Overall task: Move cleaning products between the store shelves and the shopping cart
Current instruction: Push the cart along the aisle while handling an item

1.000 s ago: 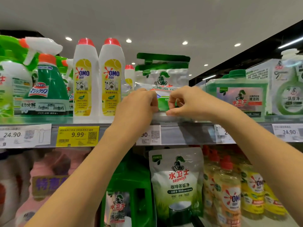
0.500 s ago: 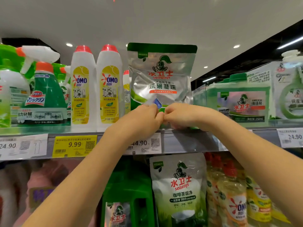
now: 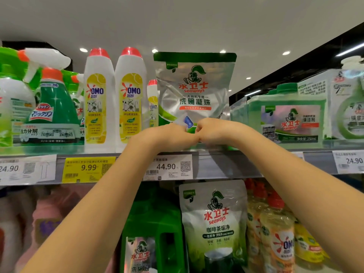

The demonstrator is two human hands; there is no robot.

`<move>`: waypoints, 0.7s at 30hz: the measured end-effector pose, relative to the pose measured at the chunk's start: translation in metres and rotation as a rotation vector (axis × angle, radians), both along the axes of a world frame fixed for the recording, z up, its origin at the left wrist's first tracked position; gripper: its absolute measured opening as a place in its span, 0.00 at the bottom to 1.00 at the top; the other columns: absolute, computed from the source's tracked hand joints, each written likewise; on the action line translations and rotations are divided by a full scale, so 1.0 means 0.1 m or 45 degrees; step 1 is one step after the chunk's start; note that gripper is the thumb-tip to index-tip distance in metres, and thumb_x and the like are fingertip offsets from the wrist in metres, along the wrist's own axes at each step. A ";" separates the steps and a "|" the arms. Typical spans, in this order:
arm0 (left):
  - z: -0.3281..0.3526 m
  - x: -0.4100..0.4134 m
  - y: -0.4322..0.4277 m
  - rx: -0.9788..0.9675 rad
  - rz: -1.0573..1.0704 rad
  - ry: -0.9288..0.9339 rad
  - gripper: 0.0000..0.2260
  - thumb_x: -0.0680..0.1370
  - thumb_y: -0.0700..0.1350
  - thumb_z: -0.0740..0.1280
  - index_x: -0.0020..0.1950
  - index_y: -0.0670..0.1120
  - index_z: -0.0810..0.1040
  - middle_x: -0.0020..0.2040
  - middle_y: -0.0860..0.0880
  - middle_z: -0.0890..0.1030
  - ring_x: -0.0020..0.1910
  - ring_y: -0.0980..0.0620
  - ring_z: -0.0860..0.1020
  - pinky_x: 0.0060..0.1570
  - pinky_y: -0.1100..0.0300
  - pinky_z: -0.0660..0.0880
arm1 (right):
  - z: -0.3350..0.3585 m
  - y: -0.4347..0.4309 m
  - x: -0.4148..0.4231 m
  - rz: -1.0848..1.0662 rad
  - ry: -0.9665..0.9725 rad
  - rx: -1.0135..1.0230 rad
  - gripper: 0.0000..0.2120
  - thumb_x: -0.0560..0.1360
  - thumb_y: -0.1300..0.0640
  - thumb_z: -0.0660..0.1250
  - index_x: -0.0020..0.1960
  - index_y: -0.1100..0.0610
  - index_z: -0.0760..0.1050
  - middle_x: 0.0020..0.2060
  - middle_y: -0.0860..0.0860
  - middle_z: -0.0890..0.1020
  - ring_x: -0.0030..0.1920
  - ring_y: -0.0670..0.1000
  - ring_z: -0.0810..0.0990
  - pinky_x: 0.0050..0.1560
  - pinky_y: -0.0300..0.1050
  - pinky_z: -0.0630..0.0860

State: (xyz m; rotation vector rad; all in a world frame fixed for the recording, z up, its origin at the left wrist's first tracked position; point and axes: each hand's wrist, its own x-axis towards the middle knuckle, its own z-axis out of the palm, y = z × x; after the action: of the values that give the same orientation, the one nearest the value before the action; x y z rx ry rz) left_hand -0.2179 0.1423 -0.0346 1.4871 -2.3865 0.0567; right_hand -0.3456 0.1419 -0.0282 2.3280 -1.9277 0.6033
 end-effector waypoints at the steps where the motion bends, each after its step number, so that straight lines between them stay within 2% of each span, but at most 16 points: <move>1: -0.01 0.00 -0.01 0.003 0.004 -0.003 0.16 0.81 0.54 0.54 0.57 0.45 0.74 0.58 0.43 0.74 0.54 0.48 0.71 0.52 0.57 0.65 | 0.00 0.01 0.00 0.000 0.006 0.034 0.11 0.79 0.59 0.59 0.57 0.64 0.74 0.48 0.58 0.78 0.44 0.54 0.73 0.43 0.45 0.69; 4: 0.00 -0.03 -0.03 0.006 0.035 -0.037 0.19 0.81 0.55 0.53 0.61 0.44 0.74 0.63 0.41 0.73 0.57 0.46 0.71 0.54 0.56 0.66 | 0.01 0.02 -0.02 -0.008 -0.007 0.081 0.12 0.79 0.62 0.58 0.60 0.65 0.73 0.51 0.60 0.78 0.44 0.54 0.72 0.45 0.46 0.68; 7: -0.04 -0.02 -0.05 -0.088 0.039 0.018 0.16 0.81 0.56 0.55 0.55 0.45 0.74 0.53 0.44 0.75 0.49 0.49 0.72 0.47 0.57 0.67 | -0.03 0.00 -0.03 -0.006 -0.072 0.000 0.10 0.79 0.60 0.59 0.55 0.64 0.74 0.47 0.59 0.78 0.42 0.53 0.72 0.43 0.45 0.70; 9: -0.10 -0.01 -0.05 -0.276 -0.035 0.211 0.12 0.79 0.54 0.59 0.52 0.47 0.74 0.49 0.47 0.75 0.46 0.50 0.74 0.44 0.56 0.72 | -0.06 0.02 -0.05 0.055 -0.194 -0.224 0.09 0.80 0.58 0.61 0.49 0.64 0.75 0.43 0.57 0.77 0.41 0.53 0.74 0.41 0.48 0.72; 11: -0.19 0.01 -0.02 -0.565 -0.181 0.452 0.10 0.77 0.50 0.63 0.55 0.47 0.75 0.52 0.49 0.75 0.49 0.50 0.75 0.50 0.51 0.76 | -0.10 0.10 -0.05 0.204 -0.303 -0.581 0.08 0.80 0.57 0.61 0.47 0.62 0.75 0.41 0.53 0.78 0.42 0.53 0.75 0.43 0.50 0.74; 13: -0.26 0.05 0.06 -0.856 -0.320 0.656 0.09 0.77 0.45 0.65 0.57 0.46 0.75 0.52 0.49 0.76 0.49 0.51 0.76 0.51 0.51 0.77 | -0.18 0.27 -0.02 0.398 -0.399 -0.845 0.06 0.79 0.58 0.62 0.46 0.59 0.74 0.39 0.50 0.77 0.40 0.50 0.74 0.41 0.44 0.71; 15: -0.34 0.10 0.23 -0.972 -0.409 0.840 0.08 0.78 0.42 0.67 0.56 0.44 0.77 0.51 0.49 0.79 0.48 0.54 0.78 0.49 0.58 0.77 | -0.32 0.49 0.02 0.544 -0.526 -0.938 0.05 0.79 0.59 0.63 0.47 0.59 0.76 0.38 0.49 0.77 0.38 0.46 0.74 0.39 0.37 0.70; 18: -0.57 0.14 0.57 -0.861 -0.493 1.047 0.06 0.77 0.43 0.69 0.54 0.46 0.79 0.49 0.50 0.81 0.47 0.58 0.80 0.47 0.65 0.77 | -0.57 0.79 0.02 0.674 -0.708 -0.917 0.04 0.78 0.60 0.66 0.46 0.60 0.76 0.39 0.50 0.79 0.39 0.45 0.76 0.40 0.36 0.74; 21: -0.86 0.19 0.90 -0.583 -0.547 1.188 0.04 0.77 0.43 0.70 0.51 0.49 0.79 0.46 0.53 0.83 0.46 0.57 0.82 0.47 0.65 0.77 | -0.84 1.00 0.00 0.745 -0.846 -0.766 0.03 0.78 0.60 0.67 0.47 0.59 0.77 0.40 0.52 0.81 0.41 0.48 0.79 0.45 0.45 0.77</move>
State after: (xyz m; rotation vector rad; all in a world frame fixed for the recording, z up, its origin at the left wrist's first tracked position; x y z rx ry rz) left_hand -0.1986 0.2319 -0.1209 0.5594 -1.6919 -0.1502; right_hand -0.3455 0.2417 -0.1120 2.3818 -0.8878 1.8813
